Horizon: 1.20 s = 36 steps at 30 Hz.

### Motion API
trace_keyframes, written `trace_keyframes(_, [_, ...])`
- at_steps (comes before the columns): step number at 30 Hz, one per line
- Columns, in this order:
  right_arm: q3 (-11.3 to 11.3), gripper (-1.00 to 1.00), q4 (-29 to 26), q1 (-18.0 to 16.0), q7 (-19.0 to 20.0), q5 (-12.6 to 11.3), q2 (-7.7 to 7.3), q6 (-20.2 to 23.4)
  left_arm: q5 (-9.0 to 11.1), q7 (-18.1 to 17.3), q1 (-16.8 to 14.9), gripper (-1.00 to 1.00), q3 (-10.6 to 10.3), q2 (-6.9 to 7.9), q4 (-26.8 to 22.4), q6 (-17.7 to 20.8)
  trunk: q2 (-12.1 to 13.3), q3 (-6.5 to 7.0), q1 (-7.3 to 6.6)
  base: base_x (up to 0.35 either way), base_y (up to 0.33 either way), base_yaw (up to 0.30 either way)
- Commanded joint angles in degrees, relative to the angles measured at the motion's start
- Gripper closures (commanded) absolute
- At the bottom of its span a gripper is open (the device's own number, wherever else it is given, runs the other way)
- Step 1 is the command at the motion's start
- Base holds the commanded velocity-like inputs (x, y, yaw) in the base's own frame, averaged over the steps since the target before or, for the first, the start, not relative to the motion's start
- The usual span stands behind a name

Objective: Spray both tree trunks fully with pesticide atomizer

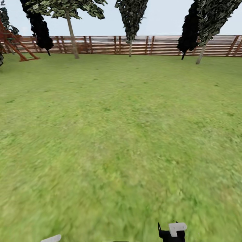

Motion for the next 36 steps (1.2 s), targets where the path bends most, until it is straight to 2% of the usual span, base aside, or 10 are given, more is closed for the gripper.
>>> trace_keyframes(1, [0.51, -1.00, -0.01, 0.00, -0.27, -0.35, -0.01, -0.12, 0.71, 0.04, -0.03, 1.00, -0.51, 0.01, 0.02, -0.12, -0.02, -0.05, 0.00, 0.068, 0.239, 0.282])
trace_keyframes(8, [0.51, -1.00, -0.01, 0.00, -0.19, -0.26, -0.01, -0.12, 0.91, 0.00, -0.03, 1.00, -0.60, -0.08, 0.02, -0.12, -0.02, 0.01, 0.00, 0.010, 0.041, 0.282])
trace_keyframes(11, [0.57, -1.00, -0.01, 0.02, -0.18, -0.26, -0.01, -0.12, 0.32, -0.05, -0.03, 1.00, -0.88, -0.29, -0.02, -0.12, -0.02, 0.16, 0.00, 0.000, 0.000, 0.248])
trace_keyframes(19, [0.60, -1.00, 0.00, 0.09, -0.18, -0.17, -0.01, -0.12, 0.56, -0.05, -0.03, 1.00, -0.86, -0.28, 0.01, -0.12, -0.02, 0.76, 0.00, 0.027, 0.000, 0.153])
trace_keyframes(36, [0.60, -1.00, -0.01, 0.09, -0.18, -0.17, -0.01, -0.12, 0.92, -0.02, -0.03, 1.00, -0.75, -0.16, 0.02, -0.12, -0.02, 2.14, 0.00, 0.319, 0.057, 0.125])
